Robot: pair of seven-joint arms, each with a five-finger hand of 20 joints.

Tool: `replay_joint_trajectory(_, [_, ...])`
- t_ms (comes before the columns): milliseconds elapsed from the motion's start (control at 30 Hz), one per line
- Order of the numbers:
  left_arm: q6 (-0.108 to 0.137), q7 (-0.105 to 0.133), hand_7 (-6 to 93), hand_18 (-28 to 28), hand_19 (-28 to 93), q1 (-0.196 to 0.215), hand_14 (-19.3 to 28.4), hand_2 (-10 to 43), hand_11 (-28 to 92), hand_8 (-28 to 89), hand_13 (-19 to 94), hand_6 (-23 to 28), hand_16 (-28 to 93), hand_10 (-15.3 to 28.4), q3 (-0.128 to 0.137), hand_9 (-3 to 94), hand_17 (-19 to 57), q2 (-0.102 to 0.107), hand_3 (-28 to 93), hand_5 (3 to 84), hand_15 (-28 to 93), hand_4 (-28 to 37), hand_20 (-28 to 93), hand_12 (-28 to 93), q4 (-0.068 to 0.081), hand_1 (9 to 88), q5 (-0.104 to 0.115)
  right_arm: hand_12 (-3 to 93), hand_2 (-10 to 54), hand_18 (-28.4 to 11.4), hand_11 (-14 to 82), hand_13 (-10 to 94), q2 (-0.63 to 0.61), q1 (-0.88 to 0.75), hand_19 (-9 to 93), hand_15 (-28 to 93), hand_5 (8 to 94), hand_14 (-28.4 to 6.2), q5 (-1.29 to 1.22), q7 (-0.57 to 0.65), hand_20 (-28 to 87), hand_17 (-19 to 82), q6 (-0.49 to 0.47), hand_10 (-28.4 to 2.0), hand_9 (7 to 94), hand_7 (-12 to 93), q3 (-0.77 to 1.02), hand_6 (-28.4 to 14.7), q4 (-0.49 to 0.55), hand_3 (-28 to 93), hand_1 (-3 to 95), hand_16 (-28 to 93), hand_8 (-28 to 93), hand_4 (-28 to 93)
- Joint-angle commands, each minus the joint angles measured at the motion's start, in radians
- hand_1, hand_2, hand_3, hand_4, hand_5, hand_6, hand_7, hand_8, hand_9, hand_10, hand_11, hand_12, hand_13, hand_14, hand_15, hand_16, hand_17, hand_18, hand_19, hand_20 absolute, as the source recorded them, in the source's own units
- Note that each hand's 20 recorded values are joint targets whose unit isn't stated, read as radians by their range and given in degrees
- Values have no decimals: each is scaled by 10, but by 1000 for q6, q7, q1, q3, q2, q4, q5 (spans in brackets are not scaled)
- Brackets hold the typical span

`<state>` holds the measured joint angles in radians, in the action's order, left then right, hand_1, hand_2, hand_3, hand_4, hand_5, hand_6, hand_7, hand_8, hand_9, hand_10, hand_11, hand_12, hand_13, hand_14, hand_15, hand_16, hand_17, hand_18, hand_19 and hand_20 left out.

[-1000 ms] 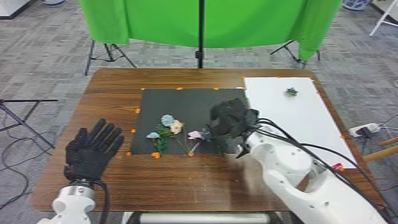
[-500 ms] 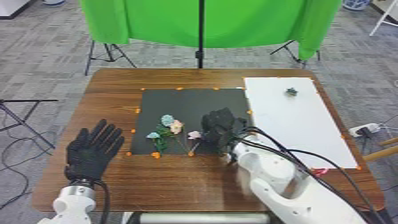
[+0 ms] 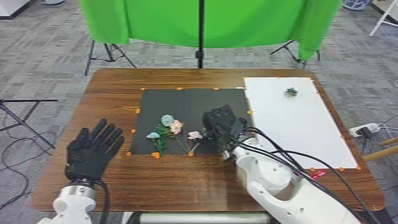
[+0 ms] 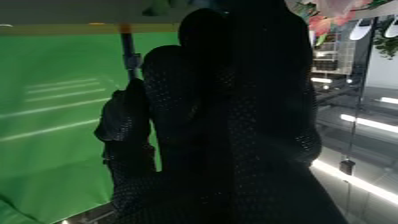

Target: Arrange flowers

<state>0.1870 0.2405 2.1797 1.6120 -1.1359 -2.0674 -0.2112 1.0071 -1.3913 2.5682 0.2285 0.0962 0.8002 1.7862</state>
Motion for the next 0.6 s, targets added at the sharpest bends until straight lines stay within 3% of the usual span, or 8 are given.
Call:
replay_joint_trajectory(33, [-5,-9,78,165,412,17,179,134,207,-84,269,116,-84,170,-3,359,-84,-4,774,429,373,-283,139,94,4,281,7,458,-95,-227,194,697,-8,-10,875,587,798,-86,-9,28,437,342,-9,-107,859,368,46,0,54,-283,946,418,-13,426])
replay_joint_trajectory(300, [-5,-7,77,166,413,20,178,134,205,-84,268,116,-84,170,-2,359,-84,-6,774,427,370,-283,139,93,5,281,27,457,-95,-229,188,687,0,7,875,592,786,-87,-70,77,441,338,-85,-108,850,360,107,-5,54,-283,946,417,-18,415])
replay_joint_trajectory(600, [-5,-5,77,165,413,20,178,134,205,-84,268,116,-84,170,-2,359,-84,-4,775,427,370,-283,139,94,4,281,23,449,-95,-230,185,676,1,25,876,597,777,-88,-2,55,442,335,-167,-109,841,355,99,-5,1,-283,946,413,-20,406])
